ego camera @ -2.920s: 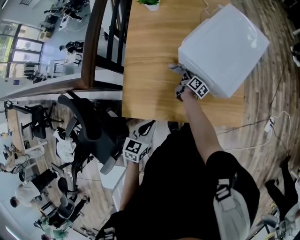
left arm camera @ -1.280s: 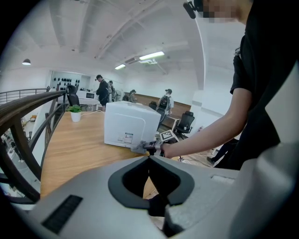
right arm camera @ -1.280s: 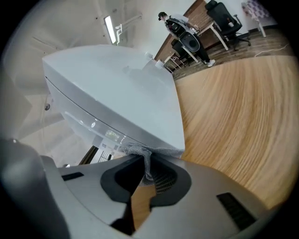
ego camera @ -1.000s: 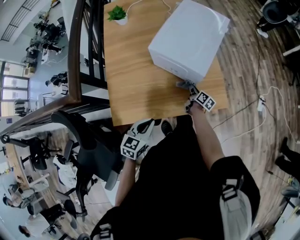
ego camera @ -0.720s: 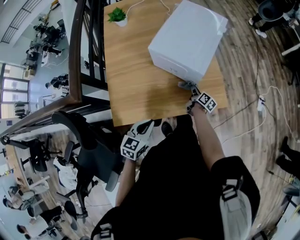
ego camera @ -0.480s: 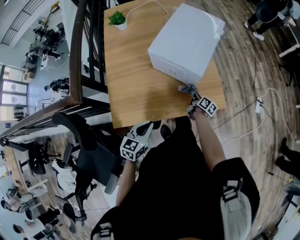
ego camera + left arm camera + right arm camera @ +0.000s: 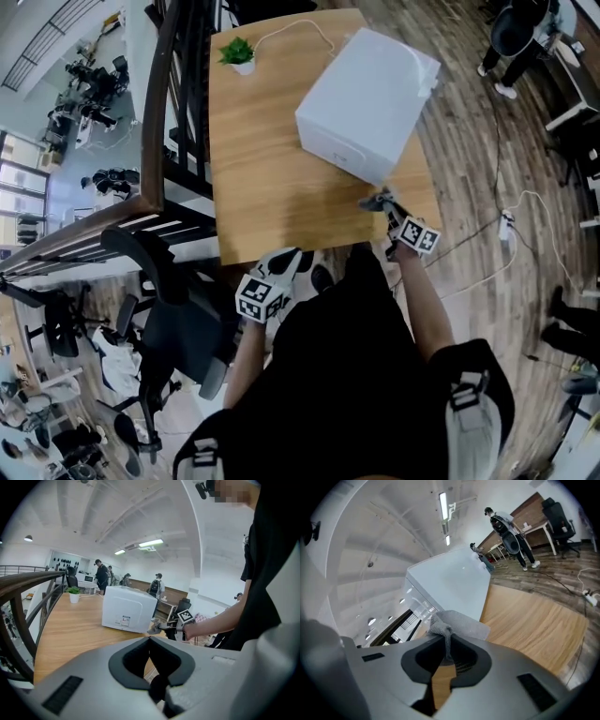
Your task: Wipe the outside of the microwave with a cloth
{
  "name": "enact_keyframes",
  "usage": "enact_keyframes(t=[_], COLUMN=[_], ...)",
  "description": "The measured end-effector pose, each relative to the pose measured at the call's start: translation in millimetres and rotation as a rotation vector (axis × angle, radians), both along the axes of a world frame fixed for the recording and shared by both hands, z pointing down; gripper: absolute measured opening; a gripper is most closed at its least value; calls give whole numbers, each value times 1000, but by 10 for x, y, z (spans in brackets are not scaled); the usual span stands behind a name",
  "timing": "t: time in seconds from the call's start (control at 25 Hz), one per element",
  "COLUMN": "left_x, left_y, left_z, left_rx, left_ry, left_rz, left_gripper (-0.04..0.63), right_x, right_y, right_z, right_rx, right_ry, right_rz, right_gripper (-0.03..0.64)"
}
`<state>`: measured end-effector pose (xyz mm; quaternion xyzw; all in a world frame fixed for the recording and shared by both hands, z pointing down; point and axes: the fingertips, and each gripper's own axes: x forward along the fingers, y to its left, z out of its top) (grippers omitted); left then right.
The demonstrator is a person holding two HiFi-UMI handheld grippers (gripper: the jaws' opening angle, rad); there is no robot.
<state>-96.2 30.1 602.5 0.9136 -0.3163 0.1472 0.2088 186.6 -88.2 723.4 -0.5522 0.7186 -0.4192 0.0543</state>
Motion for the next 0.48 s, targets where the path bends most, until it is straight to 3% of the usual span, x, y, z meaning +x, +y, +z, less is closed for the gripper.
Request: enact_keyframes(t=[0.48], left_x=[374], left_y=[-273], left_z=[-286], left_rx=[40], left_ry=[8], left_rz=[-17], left_gripper=[2], right_x=[4], right_y=[108], right_z=[-852], right_rx=[195], right_ry=[229], right_rz=[-355], right_gripper=[34])
